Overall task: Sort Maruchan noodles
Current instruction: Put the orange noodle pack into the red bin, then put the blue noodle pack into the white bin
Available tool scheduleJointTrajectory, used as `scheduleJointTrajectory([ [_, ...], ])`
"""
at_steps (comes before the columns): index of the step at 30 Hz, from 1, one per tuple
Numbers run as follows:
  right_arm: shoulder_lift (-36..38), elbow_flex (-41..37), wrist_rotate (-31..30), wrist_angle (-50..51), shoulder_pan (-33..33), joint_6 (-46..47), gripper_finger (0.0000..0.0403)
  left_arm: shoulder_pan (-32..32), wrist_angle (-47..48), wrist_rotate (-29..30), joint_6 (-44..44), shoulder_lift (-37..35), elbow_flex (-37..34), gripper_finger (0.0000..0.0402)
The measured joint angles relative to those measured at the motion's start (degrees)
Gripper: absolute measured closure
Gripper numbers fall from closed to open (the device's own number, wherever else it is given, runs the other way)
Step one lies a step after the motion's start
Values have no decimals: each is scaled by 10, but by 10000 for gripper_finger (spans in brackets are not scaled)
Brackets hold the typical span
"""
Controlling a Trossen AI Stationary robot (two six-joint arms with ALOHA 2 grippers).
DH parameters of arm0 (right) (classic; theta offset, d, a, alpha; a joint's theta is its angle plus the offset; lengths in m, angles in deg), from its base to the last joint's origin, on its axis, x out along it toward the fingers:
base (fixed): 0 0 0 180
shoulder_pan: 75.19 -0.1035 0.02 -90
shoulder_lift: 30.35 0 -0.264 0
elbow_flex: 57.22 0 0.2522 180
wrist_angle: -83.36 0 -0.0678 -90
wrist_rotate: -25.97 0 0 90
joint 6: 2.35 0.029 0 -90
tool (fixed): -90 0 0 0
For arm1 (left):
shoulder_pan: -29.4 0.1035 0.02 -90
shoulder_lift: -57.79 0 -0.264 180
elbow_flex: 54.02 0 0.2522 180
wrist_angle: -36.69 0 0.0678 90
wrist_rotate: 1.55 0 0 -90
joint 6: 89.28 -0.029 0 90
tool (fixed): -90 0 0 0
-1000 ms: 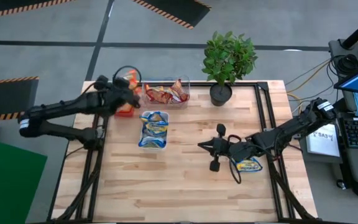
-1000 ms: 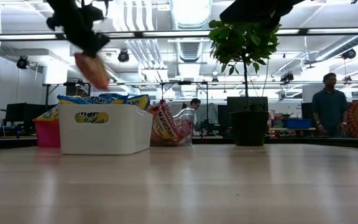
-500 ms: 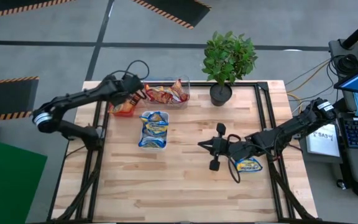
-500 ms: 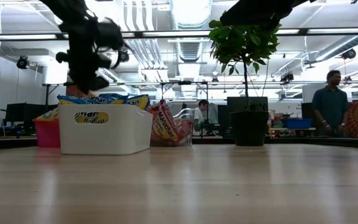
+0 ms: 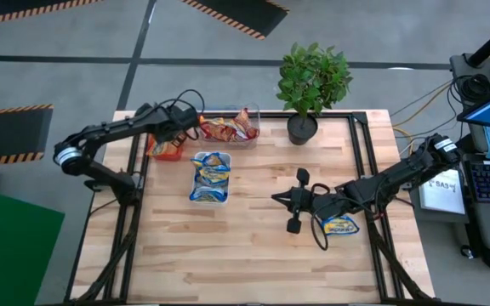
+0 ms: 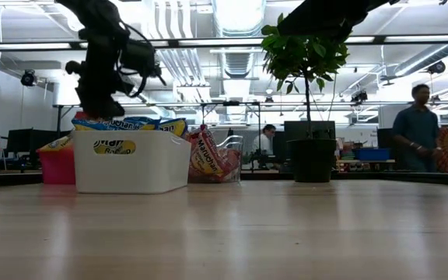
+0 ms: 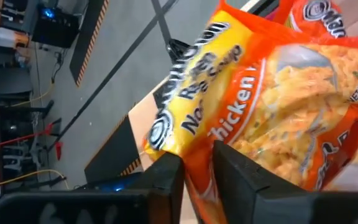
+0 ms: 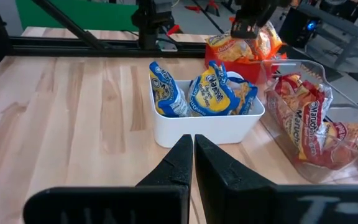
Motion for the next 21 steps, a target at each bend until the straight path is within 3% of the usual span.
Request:
scheduleJointTrajectory([
  [12, 0, 0, 0, 0, 0, 13, 394, -3, 81, -25, 39, -46, 59, 282],
  [16, 0, 0, 0, 0, 0, 12, 394, -20, -1, 1, 74, -63, 40, 284],
  [21, 0, -1, 0, 0, 0, 7, 394, -24, -123, 36, 94, -65, -68, 302],
])
